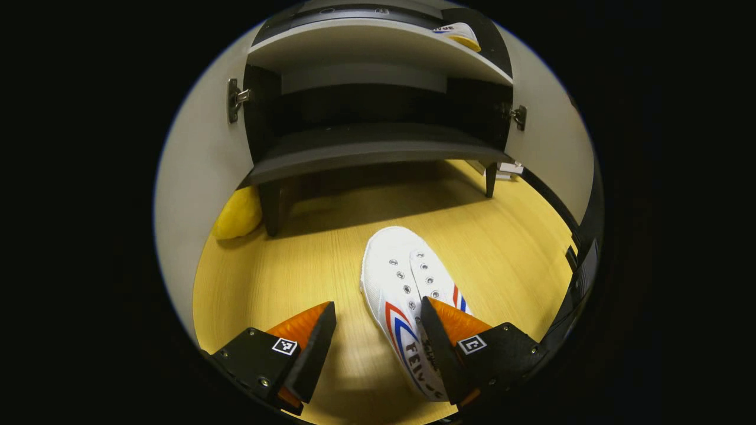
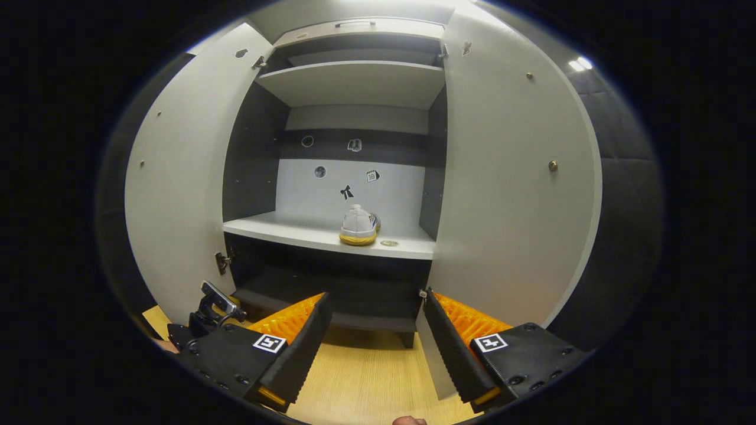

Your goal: Grab one shoe with the right hand and put it into the shoe cabinet, grab the other shoe with the left hand and put it into the shoe cabinet; then close the right door with the right hand and the left door with the left hand.

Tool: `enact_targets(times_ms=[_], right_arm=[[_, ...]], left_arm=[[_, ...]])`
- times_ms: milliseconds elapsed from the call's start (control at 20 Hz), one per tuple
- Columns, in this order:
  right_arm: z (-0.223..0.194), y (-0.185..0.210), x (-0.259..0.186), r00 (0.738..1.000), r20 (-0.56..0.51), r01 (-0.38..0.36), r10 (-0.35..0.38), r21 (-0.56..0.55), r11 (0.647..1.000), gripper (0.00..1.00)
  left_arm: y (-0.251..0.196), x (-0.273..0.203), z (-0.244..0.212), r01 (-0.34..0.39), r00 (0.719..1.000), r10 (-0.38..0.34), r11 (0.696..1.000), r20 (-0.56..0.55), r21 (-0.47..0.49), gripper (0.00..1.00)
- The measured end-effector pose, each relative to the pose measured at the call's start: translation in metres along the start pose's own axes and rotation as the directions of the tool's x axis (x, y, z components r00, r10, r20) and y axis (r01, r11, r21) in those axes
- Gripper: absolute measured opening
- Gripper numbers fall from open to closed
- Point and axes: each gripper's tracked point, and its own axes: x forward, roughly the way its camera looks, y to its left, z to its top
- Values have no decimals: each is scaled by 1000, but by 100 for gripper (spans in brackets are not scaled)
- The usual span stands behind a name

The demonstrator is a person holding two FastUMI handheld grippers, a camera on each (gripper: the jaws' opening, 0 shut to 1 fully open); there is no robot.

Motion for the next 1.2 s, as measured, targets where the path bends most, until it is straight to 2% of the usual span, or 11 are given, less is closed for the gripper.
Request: enact_targets(times_ms=[200,300,450,600,650,700,800,850,900,950,1200], right_arm=[[-3,3,-1,1000,-5,-5,6,19,1000,100],[-4,4,-1,1000,-7,-6,6,26,1000,100],[-5,5,-3,1000,-12,-7,7,47,999,100],[-8,9,-5,1000,-17,-21,22,51,998,100],[-8,10,-6,999,-20,-25,26,49,999,97],[-8,11,-7,999,-21,-28,29,47,998,100],[-9,14,-8,999,-22,-36,37,43,998,97],[-8,15,-10,999,-24,-43,44,39,998,97],[-7,15,-10,999,-23,-47,47,33,998,100],[-6,14,-11,999,-19,-45,46,28,999,100],[2,10,-14,999,-7,-53,53,22,998,97]], left_arm=[[-3,3,-8,28,999,-28,1000,-21,-13,83],[-13,4,-9,62,998,-63,997,-25,-40,80],[-17,3,-8,40,999,-41,999,-35,-9,47],[-18,7,-8,21,999,-21,1000,-43,5,41],[-16,2,-6,16,999,-16,1000,-44,-7,36],[-16,5,-4,25,999,-26,999,-32,-34,31],[-16,3,-3,41,998,-44,997,-36,-68,17],[-11,-6,5,21,1000,-21,996,-9,-90,17],[-16,5,10,16,1000,-16,995,-6,-94,17],[-18,5,11,10,1000,-11,996,-8,-93,0],[-11,-6,16,10,1000,-11,993,-3,-121,0]])
